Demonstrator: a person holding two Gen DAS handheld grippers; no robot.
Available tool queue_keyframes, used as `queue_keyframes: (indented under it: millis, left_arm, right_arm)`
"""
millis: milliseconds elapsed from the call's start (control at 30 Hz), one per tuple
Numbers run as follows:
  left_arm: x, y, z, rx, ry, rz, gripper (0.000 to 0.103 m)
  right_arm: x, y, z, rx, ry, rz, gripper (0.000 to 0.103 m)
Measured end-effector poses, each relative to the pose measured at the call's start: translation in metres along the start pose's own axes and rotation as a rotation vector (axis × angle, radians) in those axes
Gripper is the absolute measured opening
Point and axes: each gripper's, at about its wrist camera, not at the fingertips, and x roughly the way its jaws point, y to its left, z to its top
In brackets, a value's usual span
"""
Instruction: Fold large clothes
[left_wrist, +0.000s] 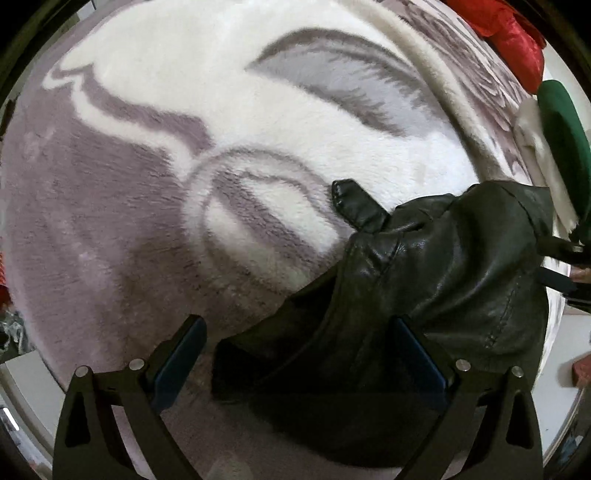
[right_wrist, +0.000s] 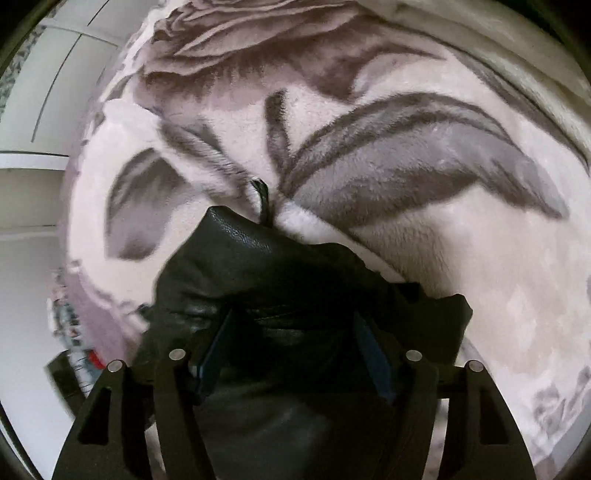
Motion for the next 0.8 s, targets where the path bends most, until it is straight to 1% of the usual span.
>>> queue_keyframes:
  millis: [67,100,133,200,233,267,300,333,367,400,433,467,500,567,600,633,667,700,733,800]
  left_arm:
    - [-0.016,0.004,-0.006,0.001,-0.022,0.018,0.103]
    - [-0.023,0.007,-0.011,-0.009,-0.032,0.019,0.103]
    - [-0.03,0.01,-0.015,-0.024,-0.038,0.015,0.103]
    - [-0.039,0.014,-0.027,-0.053,-0.035,0.006,0.103]
    - [-0.042,0.016,-0.034,-0.063,-0.028,0.006,0.103]
    - [-0.043,0.016,-0.038,-0.068,-0.023,0.01,0.103]
    - [-0.044,0.018,-0.043,-0.071,-0.018,0.015,0.103]
    - [-0.044,0.018,-0.046,-0.073,-0.013,0.02,0.103]
    - [-0.042,0.017,-0.051,-0.073,-0.006,0.024,0.103]
    - [-0.039,0.013,-0.055,-0.072,0.001,0.027,0.103]
    - [-0.037,0.01,-0.057,-0.072,0.008,0.027,0.103]
    - [-0.035,0.008,-0.06,-0.075,0.014,0.021,0.103]
    - [-0.034,0.006,-0.06,-0.079,0.016,0.013,0.103]
    - [-0.034,0.004,-0.063,-0.094,0.013,-0.011,0.103]
    - [-0.033,0.004,-0.064,-0.104,0.012,-0.039,0.103]
    - [-0.032,0.005,-0.065,-0.11,0.016,-0.062,0.103]
    - [-0.03,0.005,-0.067,-0.12,0.023,-0.093,0.103]
    - [-0.027,0.003,-0.068,-0.131,0.03,-0.127,0.103]
    - [-0.023,0.004,-0.071,-0.144,0.037,-0.167,0.103]
    - [-0.016,0.005,-0.075,-0.166,0.048,-0.22,0.103]
  right_arm:
    - [-0.024,-0.002,-0.021,-0.001,-0.05,0.068,0.07]
    - [-0.034,-0.003,-0.04,0.006,-0.073,0.103,0.07]
    - [-0.047,0.004,-0.048,0.021,-0.079,0.119,0.07]
    - [-0.042,0.0,-0.068,0.067,-0.086,0.169,0.07]
    - [-0.053,-0.013,-0.067,0.08,-0.089,0.194,0.07]
    - [-0.045,-0.011,-0.065,0.093,-0.096,0.216,0.07]
    - [-0.048,-0.013,-0.056,0.091,-0.11,0.235,0.07]
    - [-0.057,-0.022,-0.039,0.075,-0.128,0.237,0.07]
    - [-0.044,-0.009,-0.027,0.031,-0.14,0.189,0.07]
    - [-0.037,-0.011,-0.015,0.0,-0.125,0.132,0.072]
    - [-0.023,-0.007,-0.005,-0.015,-0.081,0.074,0.073]
    - [-0.019,-0.005,0.0,-0.013,-0.056,0.048,0.076]
    - [-0.022,-0.005,0.001,-0.018,-0.059,0.051,0.083]
    - [-0.034,0.004,-0.002,-0.049,-0.058,0.069,0.085]
    - [-0.046,0.001,-0.009,-0.05,-0.065,0.107,0.085]
    - [-0.061,-0.007,-0.02,-0.034,-0.083,0.176,0.085]
    - [-0.075,-0.02,-0.033,0.002,-0.093,0.249,0.085]
    - [-0.081,-0.03,-0.045,0.039,-0.092,0.295,0.085]
    - [-0.088,-0.05,-0.061,0.096,-0.093,0.35,0.085]
    - [-0.092,-0.082,-0.087,0.183,-0.098,0.397,0.085]
